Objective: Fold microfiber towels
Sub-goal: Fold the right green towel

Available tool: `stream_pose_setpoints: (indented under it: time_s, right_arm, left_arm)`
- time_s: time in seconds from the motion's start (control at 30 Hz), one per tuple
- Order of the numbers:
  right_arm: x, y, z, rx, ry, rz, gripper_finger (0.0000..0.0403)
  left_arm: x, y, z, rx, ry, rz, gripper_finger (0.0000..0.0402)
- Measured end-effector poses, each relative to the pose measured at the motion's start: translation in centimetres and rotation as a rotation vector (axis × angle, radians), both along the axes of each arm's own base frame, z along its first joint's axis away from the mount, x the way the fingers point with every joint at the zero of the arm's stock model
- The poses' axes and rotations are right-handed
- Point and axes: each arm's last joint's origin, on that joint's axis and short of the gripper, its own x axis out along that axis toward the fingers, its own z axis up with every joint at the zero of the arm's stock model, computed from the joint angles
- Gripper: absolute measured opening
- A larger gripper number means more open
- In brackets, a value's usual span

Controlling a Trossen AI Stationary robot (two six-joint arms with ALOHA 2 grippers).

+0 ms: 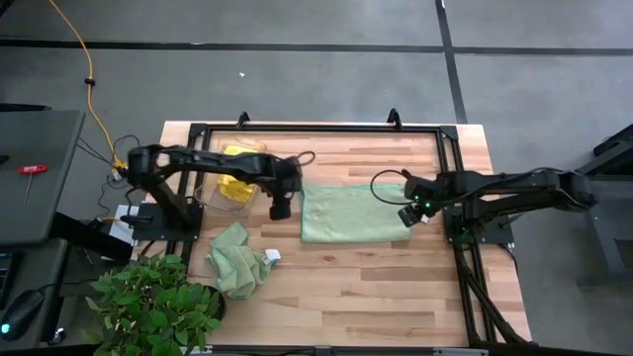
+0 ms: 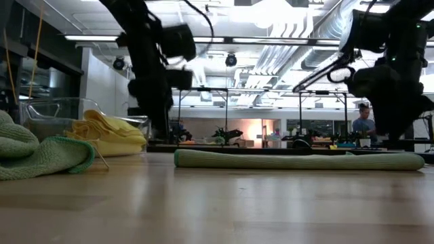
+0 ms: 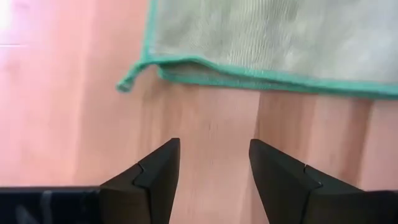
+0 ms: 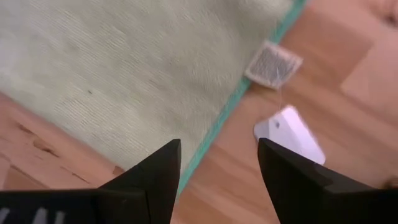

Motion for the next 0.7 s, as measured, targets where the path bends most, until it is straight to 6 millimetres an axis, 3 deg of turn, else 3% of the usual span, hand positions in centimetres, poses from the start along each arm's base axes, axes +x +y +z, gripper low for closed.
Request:
stream_pose_setpoints:
  time_s: [0.17,0.33,0.53,0.7]
  right_arm:
    - [0.2,-0.1,0.7,-0.062,-0.104,0.08,0.0206]
    - [1.3,0.0,1.4,-0.05,-0.248,0.206,0.0206]
    - [1.9,0.7,1.4,-0.012,-0.311,0.424,0.0206]
    - [2.1,1.9,0.8,-0.015,-0.275,0.577,0.0206]
  left_arm:
    - [-0.5,-0.9,3.2,0.032,-0.133,0.058,0.0184]
    - [0.9,-3.9,4.6,0.012,-0.268,-0.05,0.0184]
    - [3.3,-8.3,2.8,0.02,-0.293,-0.205,0.0184]
    - [4.4,-10.7,0.6,-0.008,-0.254,-0.217,0.0184]
